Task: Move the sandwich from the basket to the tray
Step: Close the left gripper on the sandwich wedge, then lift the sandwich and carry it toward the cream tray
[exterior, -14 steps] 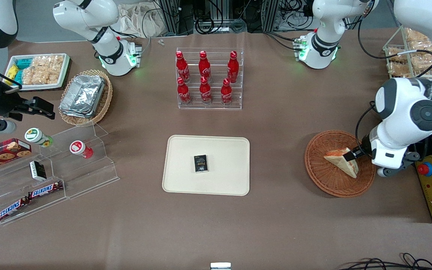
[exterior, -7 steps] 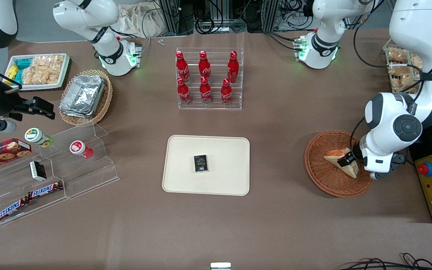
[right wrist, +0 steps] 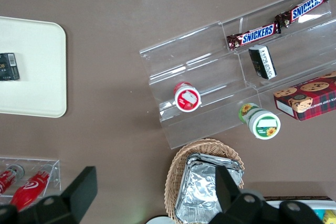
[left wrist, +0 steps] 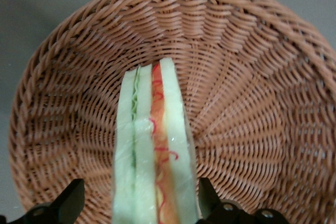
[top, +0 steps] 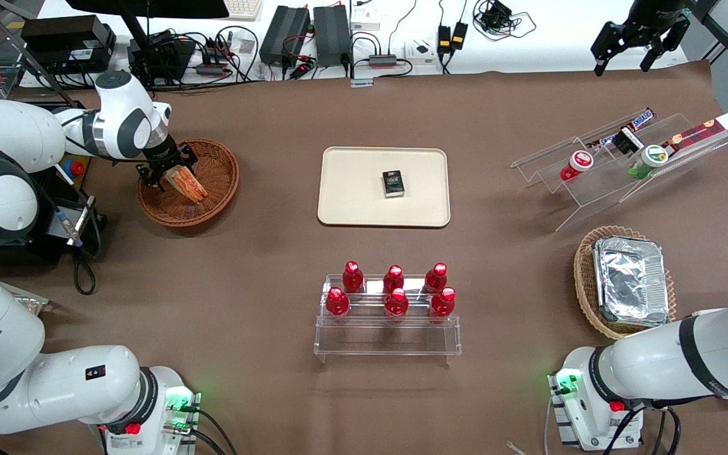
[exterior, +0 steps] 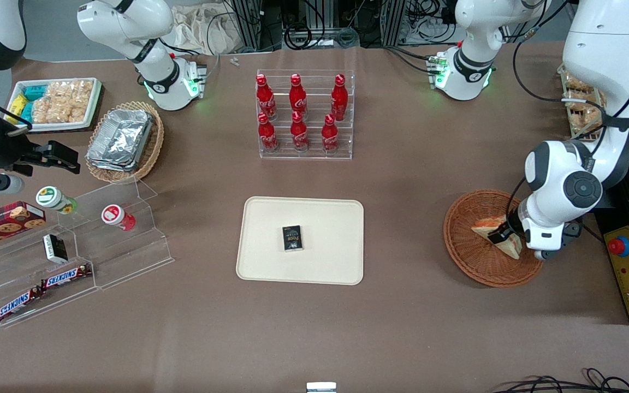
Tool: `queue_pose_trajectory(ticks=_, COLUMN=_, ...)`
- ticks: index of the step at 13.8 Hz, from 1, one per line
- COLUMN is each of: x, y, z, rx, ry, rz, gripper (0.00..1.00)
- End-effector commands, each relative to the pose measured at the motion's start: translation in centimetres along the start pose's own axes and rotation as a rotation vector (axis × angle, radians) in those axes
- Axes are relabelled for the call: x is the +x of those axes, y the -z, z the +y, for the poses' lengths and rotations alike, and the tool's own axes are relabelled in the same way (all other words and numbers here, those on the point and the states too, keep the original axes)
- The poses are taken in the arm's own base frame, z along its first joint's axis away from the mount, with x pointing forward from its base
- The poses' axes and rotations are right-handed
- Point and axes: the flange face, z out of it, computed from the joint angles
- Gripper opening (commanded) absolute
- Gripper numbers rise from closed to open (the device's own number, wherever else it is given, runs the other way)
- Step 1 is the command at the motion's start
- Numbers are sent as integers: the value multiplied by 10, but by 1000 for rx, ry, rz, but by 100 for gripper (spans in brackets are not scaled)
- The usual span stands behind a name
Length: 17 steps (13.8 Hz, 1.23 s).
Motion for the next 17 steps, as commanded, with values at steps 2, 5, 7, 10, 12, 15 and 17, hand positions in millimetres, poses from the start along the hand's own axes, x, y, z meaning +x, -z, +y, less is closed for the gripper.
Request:
queue_pose_trajectory(ticks=2, x=8, y=1, z=15, rx=-20, ry=100, rz=19, gripper=0)
queue_pose_trajectory(ticks=5, x=14, y=15, z=20, rx=-31, ry=83, rz=37, gripper=0)
queue_pose_trajectory(ticks=7, x=17, y=38, z=28, rx=-8, ry=60, rz=28, gripper=0)
queue_pose_trajectory(ticks=10, x=24, y=104, z=44, rx=57, ry=-34, rz=-12, gripper=0)
queue_pose_trajectory(ticks=12, x=23, y=159, z=61, rx=72, ry=-109, rz=-28, gripper=0)
queue_pose_trajectory(ticks=15, x=1, y=242, z=101, rx=49, ry=-219, rz=-44, gripper=0)
queue_pose_trajectory(ticks=17, x=-40, y=272, z=144, rx=-4, ry=-311, rz=-29, gripper=0)
